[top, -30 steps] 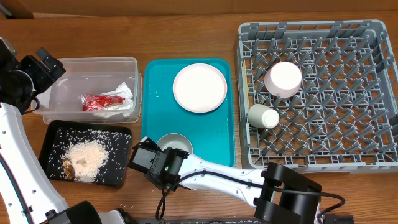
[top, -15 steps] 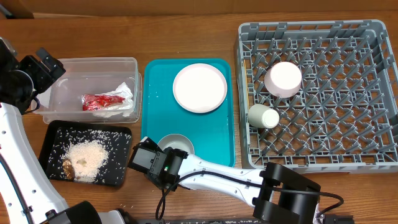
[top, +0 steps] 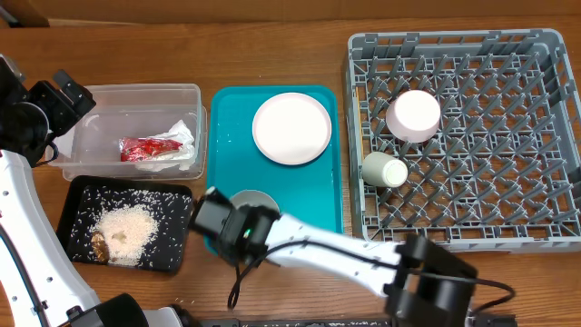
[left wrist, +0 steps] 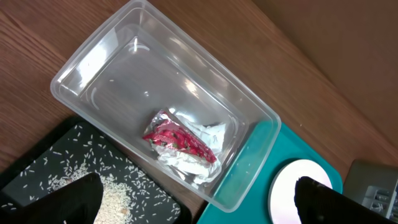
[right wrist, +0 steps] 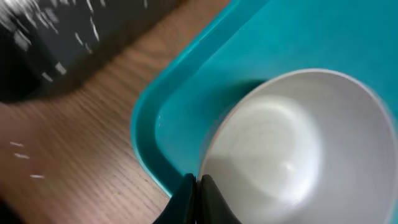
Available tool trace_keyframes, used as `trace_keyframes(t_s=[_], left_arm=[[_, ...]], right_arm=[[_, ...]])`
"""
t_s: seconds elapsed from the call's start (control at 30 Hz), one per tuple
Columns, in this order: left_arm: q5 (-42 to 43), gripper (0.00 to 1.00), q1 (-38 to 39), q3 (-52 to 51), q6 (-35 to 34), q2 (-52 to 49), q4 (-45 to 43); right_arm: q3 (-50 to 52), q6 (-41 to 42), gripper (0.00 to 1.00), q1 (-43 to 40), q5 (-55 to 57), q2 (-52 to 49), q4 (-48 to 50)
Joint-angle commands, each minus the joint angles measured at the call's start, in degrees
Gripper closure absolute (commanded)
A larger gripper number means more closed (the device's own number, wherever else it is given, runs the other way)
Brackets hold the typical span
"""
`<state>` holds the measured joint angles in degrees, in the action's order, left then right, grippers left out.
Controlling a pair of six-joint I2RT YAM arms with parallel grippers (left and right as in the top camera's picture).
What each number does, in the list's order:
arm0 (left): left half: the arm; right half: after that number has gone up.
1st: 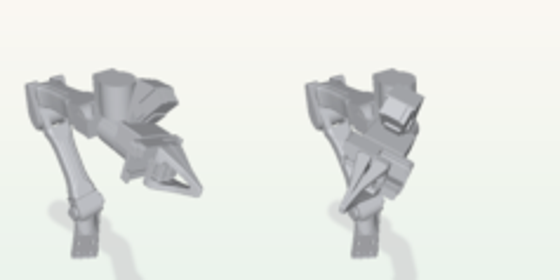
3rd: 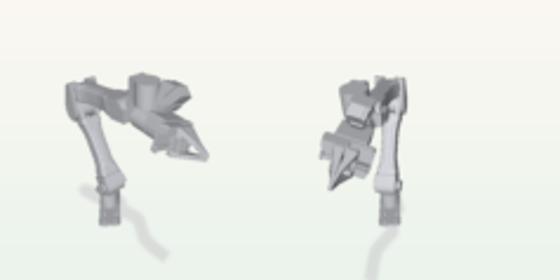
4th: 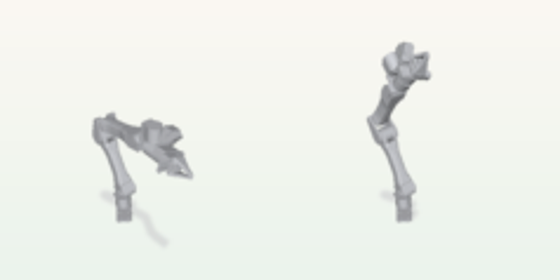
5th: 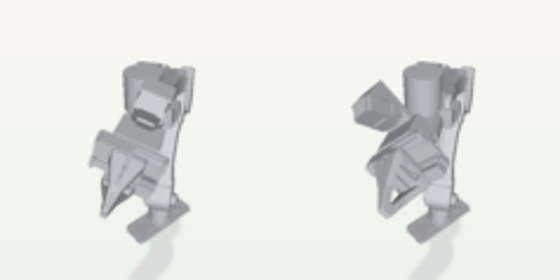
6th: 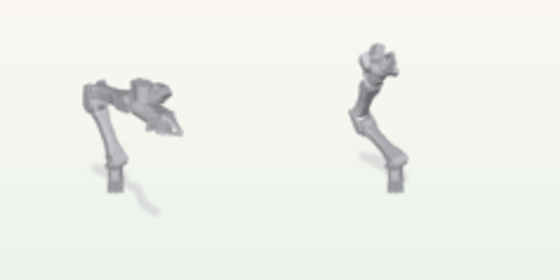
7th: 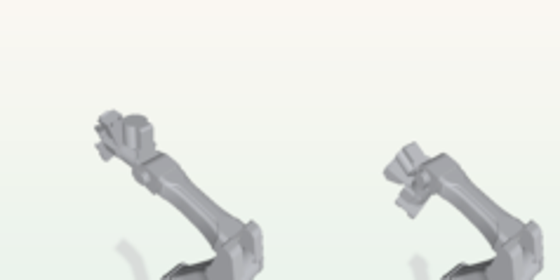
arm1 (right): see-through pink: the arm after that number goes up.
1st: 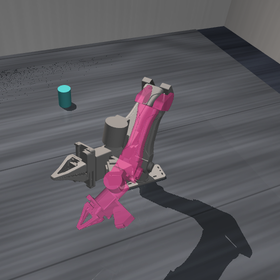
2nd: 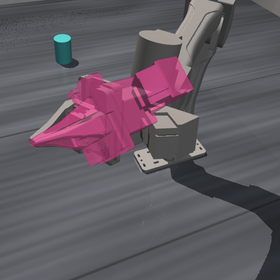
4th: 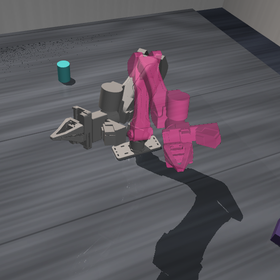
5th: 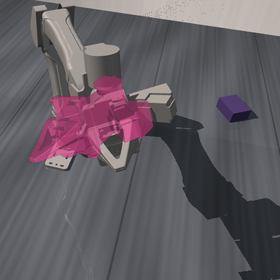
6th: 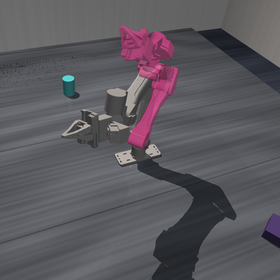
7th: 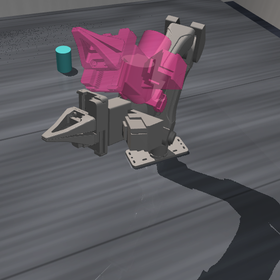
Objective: Sort waste into correct bins and load items into the dishwasher
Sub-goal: 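Lift the white bowl and carry it into the rack with the right gripper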
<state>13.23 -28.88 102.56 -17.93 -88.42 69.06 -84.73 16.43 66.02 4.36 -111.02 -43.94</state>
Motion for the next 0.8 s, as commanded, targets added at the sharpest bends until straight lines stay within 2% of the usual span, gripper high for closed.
trace_keyframes(t_s=[0.0, 0.1, 0.2, 0.33, 0.4, 0.5, 0.6, 0.7, 0.77], left_arm=[[0.26, 0.0, 0.02, 0.33, -0.5, -0.07, 0.02], [0.26, 0.0, 0.02, 0.33, -0.5, -0.07, 0.02], [0.26, 0.0, 0.02, 0.33, -0.5, -0.07, 0.02], [0.26, 0.0, 0.02, 0.33, -0.5, -0.07, 0.02], [0.26, 0.0, 0.02, 0.33, -0.5, -0.07, 0.0], [0.26, 0.0, 0.02, 0.33, -0.5, -0.07, 0.0], [0.26, 0.0, 0.02, 0.33, -0.5, -0.07, 0.0], [0.26, 0.0, 0.02, 0.33, -0.5, -0.07, 0.0], [0.26, 0.0, 0.02, 0.33, -0.5, -0.07, 0.0]], right_arm=[[-3.43, -0.31, 0.96, -6.8, -9.6, 9.35, -0.87], [-3.43, -0.63, 0.96, -13.84, -18.38, 14.56, -2.58], [-3.43, -4.79, 0.96, -22.08, -29.64, 19.54, -5.22], [-3.43, -10.4, 0.96, -37.55, -46.16, 26.21, -12.48], [-3.43, -13.31, 0.96, -45.11, -50.9, 28.55, -16.63], [-3.43, -18.18, 0.96, -54.51, -51.43, 30.75, -22.45], [-3.43, -18.36, 0.96, -62.6, -44.74, 31.43, -28.87], [-2.8, -18.47, 0.96, -68.08, -38.03, 31.28, -33.75], [-1.53, -21.9, 0.96, -70.12, -38.05, 31.28, -34.71]])
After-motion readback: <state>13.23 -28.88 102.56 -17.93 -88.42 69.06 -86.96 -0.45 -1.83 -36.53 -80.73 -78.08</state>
